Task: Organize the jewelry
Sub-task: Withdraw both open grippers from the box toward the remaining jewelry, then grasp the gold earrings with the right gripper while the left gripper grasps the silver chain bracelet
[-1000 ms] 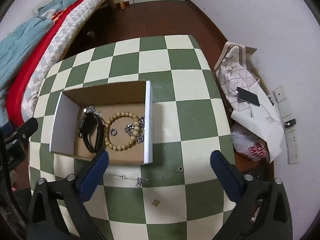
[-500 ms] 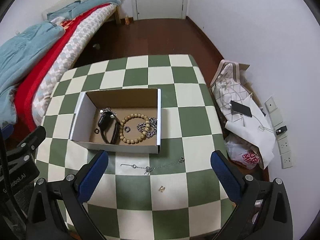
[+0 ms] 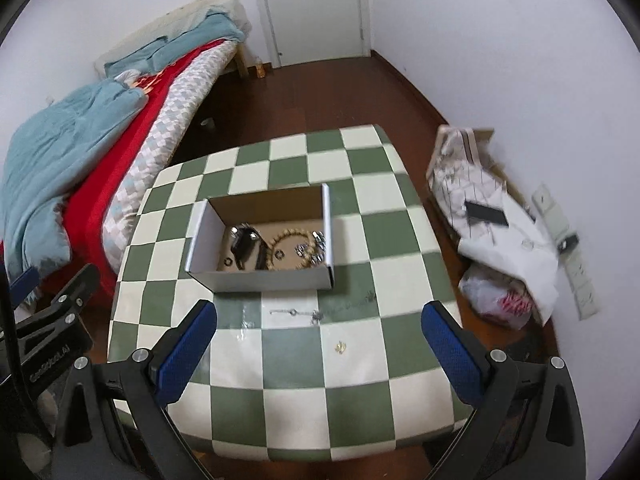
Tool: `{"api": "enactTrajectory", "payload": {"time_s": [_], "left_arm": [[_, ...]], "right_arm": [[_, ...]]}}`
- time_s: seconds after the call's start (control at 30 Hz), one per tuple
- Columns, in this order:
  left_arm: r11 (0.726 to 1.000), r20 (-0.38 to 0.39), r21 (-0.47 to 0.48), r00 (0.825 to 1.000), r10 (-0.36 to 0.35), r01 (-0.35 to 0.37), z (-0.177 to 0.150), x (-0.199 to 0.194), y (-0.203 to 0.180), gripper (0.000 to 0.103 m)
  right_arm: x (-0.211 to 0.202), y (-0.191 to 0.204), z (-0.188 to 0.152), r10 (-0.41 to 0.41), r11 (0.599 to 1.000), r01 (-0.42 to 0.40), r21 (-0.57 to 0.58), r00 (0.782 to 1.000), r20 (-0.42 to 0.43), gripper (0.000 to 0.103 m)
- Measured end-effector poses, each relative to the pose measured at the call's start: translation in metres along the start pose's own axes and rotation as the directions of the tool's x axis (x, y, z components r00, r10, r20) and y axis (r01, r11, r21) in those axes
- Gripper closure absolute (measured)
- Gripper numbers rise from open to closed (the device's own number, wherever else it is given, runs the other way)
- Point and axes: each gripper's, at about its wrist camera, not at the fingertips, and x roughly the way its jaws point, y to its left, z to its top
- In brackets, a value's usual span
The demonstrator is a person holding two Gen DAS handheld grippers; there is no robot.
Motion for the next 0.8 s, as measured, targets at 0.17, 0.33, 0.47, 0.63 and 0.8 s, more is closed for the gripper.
{"api": "enactTrajectory", "payload": {"time_s": [0.17,0.33,0.47,0.63,0.8], "left_arm": [[0.995,-0.045,0.038,0.995,0.09,-0.088,-0.019,0.03,-0.017,0.0],[0.992,-0.122,0.071,0.986,0.111,-0.102,-0.035,0.066,-0.033,0.0],[0.988,-0.162,0.109,0.979,0.123,-0.106,-0.044,0.085,-0.044,0.0],[0.985,-0.194,0.138,0.973,0.125,-0.099,-0.052,0.098,-0.05,0.0],[0.986,-0.212,0.145,0.971,0.109,-0.079,-0.054,0.103,-0.056,0.0]], "right_arm": [[0.041,-0.034,-0.024,-0.045,0.997,0.051,0.059,0.995,-0.09,0.013],[0.105,-0.047,-0.052,-0.021,0.998,0.034,0.061,0.979,-0.2,0.041],[0.137,-0.041,-0.065,-0.001,0.998,0.014,0.06,0.975,-0.22,0.045],[0.162,-0.026,-0.074,-0.01,1.0,0.016,0.026,0.973,-0.231,0.068],[0.163,-0.015,-0.078,-0.051,0.998,0.045,-0.031,0.978,-0.203,0.096]]}}
